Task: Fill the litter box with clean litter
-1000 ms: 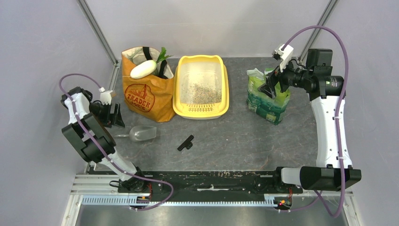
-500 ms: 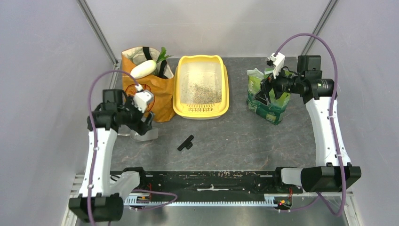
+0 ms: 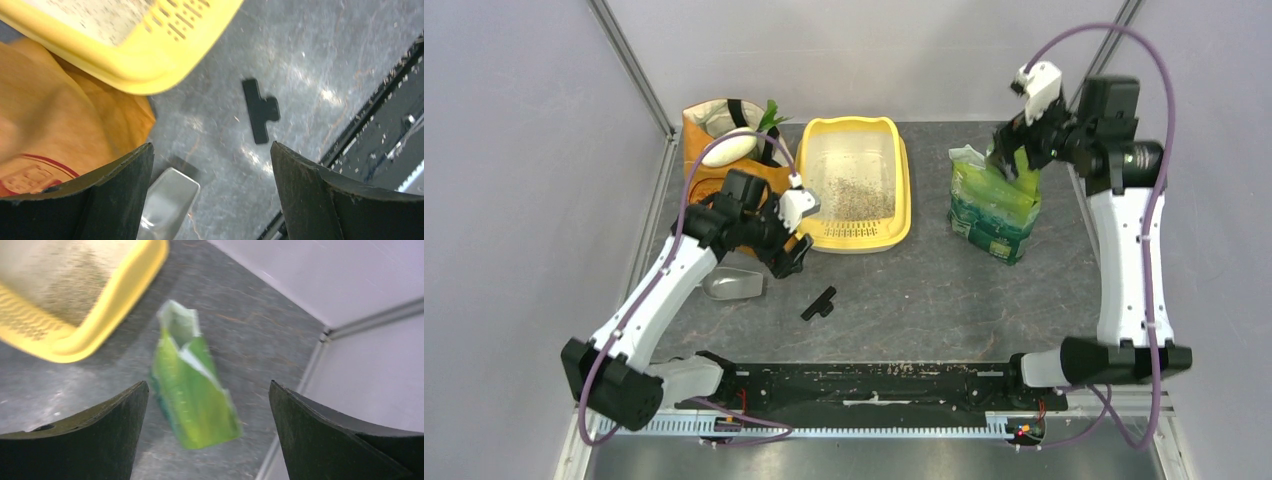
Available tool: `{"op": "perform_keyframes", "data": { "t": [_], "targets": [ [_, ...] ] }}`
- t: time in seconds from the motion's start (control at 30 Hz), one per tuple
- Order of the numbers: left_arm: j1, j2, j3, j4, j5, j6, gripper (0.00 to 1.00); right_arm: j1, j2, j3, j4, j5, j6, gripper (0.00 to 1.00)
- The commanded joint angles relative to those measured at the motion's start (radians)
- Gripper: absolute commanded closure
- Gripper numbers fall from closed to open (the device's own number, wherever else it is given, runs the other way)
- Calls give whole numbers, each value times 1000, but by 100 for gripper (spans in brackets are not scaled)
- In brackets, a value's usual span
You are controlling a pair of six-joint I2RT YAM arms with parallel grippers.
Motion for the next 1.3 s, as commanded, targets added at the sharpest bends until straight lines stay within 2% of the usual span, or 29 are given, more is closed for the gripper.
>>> {"op": "perform_keyframes", "data": {
  "t": [0.0, 0.13, 0.37, 0.43, 0.5, 0.57, 0.6, 0.63, 0.67, 0.8, 0.93, 1.07, 1.27],
  "targets": [
    [-7, 46, 109, 86, 20, -57, 7, -53, 127, 125, -113, 152, -81, 3],
    [-9, 58, 114, 104, 25, -72, 7, -59, 212, 129, -197, 97, -161, 3],
    [-9, 55, 108, 106, 36, -90, 7, -72, 358, 121, -264, 136, -298, 3],
    [-9, 61, 116, 106, 35, -93, 7, -75, 374, 140, -301, 96, -316, 9],
    [-9, 65, 123, 107, 35, -96, 7, -76, 377, 156, -335, 49, -320, 19],
    [-9, 70, 122, 118, 35, -102, 7, -76, 368, 153, -363, 3, -328, 34],
    [-9, 72, 121, 125, 37, -107, 7, -74, 362, 146, -378, -21, -340, 49],
    [-10, 79, 121, 141, 64, -120, 7, -75, 345, 126, -403, -60, -370, 86],
    [-9, 83, 123, 151, 82, -123, 7, -75, 334, 121, -414, -78, -386, 98],
    [-9, 90, 121, 197, 234, -99, 6, -76, 242, 98, -449, -203, -475, 100],
    [-14, 88, 111, 300, 374, -73, 6, -66, 132, 86, -560, -331, -628, 100],
    [-55, 100, 112, 437, 403, -84, 6, -66, 54, 41, -644, -367, -737, 100],
    [-212, 166, 119, 530, 364, -89, 6, -63, -55, -144, -611, -439, -804, 100]
  ]
}}
